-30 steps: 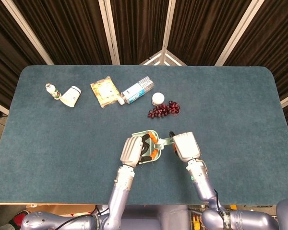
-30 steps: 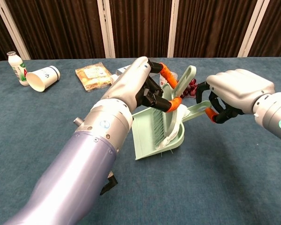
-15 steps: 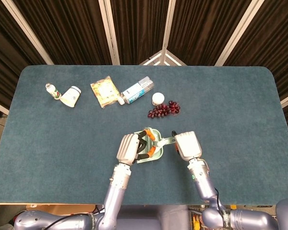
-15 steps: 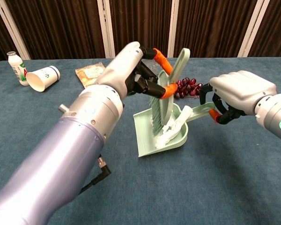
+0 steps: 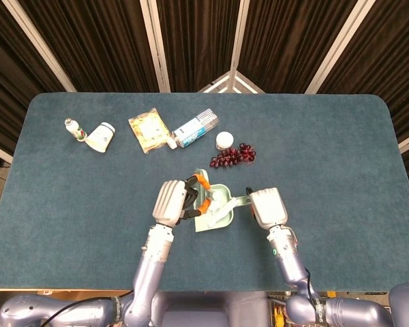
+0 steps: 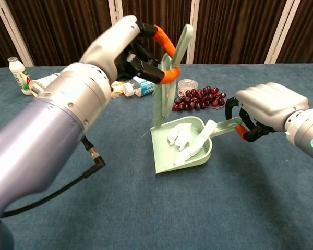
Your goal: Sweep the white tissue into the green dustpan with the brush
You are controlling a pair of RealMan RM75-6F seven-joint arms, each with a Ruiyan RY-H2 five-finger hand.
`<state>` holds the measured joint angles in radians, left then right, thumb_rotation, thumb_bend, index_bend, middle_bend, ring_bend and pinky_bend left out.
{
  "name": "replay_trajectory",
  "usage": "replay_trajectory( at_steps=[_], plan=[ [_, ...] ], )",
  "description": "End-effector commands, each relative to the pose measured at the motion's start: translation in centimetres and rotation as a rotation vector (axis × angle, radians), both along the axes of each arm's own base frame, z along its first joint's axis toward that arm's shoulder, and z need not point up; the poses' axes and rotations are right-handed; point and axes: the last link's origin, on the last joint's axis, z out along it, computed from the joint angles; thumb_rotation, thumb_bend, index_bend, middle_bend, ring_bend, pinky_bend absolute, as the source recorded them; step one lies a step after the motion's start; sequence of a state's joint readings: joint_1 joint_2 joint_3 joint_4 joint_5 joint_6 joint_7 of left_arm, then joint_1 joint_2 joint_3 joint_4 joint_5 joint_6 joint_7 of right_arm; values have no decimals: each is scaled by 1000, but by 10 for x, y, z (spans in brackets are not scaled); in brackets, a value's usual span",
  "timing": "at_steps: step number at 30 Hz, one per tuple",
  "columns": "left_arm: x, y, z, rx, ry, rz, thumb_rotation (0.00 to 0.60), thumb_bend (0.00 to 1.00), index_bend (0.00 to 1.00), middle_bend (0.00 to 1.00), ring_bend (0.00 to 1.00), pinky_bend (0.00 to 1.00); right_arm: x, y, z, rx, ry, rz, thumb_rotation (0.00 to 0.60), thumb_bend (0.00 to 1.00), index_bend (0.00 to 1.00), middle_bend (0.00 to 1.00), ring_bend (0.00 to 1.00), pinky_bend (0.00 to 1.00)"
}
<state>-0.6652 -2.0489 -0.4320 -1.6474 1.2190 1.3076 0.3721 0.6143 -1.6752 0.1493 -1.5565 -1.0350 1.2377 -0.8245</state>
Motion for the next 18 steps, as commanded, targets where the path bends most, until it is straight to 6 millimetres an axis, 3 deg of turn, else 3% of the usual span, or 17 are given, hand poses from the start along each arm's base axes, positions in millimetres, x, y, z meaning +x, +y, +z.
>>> replay_trajectory(
  at_steps=[1, 4, 6, 18],
  plan=[
    [-5, 3, 10, 16, 0, 6, 600, 655, 790, 1000, 1000, 1000, -3, 2, -1, 3, 12, -9, 600, 544, 293, 747, 742, 813],
    [-7, 7, 19, 31, -3, 8, 600, 655, 790, 1000, 1000, 1000, -4, 3, -2, 1, 24, -19, 600, 543, 63, 747, 742, 813],
    [-8, 9, 24, 42, -4, 6, 600, 655, 790, 1000, 1000, 1000, -5, 4, -2, 1, 33, -27, 600, 543, 8, 747, 742, 813],
    [-21, 12, 50, 90, 53, -11, 600, 654, 790, 1000, 1000, 1000, -10, 8, 8, -23, 57, -42, 600, 544, 0, 747, 735, 813]
  ],
)
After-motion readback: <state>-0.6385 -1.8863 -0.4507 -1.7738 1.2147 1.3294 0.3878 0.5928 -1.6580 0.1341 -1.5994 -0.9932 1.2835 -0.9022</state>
